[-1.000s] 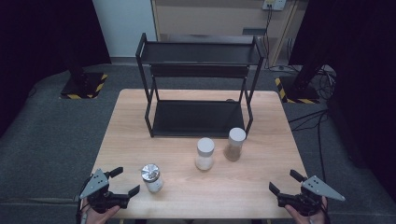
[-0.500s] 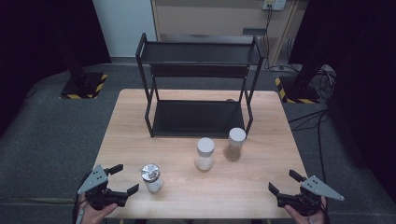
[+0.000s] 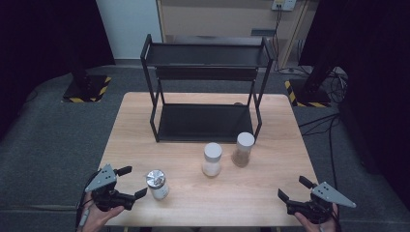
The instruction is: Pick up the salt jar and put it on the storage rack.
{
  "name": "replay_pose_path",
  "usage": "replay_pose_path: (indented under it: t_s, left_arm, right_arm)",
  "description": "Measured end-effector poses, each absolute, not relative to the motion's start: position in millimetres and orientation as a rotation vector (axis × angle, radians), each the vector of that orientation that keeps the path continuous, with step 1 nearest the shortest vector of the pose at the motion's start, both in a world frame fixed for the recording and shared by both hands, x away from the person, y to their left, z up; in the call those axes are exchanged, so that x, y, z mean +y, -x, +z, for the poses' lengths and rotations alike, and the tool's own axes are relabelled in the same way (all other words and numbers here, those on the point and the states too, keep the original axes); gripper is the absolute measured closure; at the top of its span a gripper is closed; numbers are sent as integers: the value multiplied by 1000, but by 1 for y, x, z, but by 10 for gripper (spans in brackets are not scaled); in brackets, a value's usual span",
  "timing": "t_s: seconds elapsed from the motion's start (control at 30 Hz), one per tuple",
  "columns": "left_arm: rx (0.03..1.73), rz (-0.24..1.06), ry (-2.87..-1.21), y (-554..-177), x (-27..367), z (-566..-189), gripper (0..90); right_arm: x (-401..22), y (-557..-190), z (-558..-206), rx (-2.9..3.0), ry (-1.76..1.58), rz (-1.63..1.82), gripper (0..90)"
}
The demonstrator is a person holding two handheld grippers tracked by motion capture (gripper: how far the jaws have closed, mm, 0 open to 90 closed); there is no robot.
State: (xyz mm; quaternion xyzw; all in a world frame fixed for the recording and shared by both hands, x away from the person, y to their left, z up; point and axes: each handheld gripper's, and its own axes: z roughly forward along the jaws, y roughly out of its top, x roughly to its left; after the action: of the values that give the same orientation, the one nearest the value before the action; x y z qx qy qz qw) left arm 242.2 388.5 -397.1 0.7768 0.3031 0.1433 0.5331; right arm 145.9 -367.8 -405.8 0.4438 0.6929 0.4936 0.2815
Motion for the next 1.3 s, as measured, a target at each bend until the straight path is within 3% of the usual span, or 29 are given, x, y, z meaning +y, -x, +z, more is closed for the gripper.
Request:
replay_pose_path:
  t_s: [0.9,1.3]
  left_arm:
    - [677,281,-1906,-271,360,-404,55]
    - [638,274,-1919,-280,350,-416,166]
  right_arm:
    - [-369,-146,-406,1857,-1187,1331,48]
    - [-369,-146,-406,1857,-1189,1332,51]
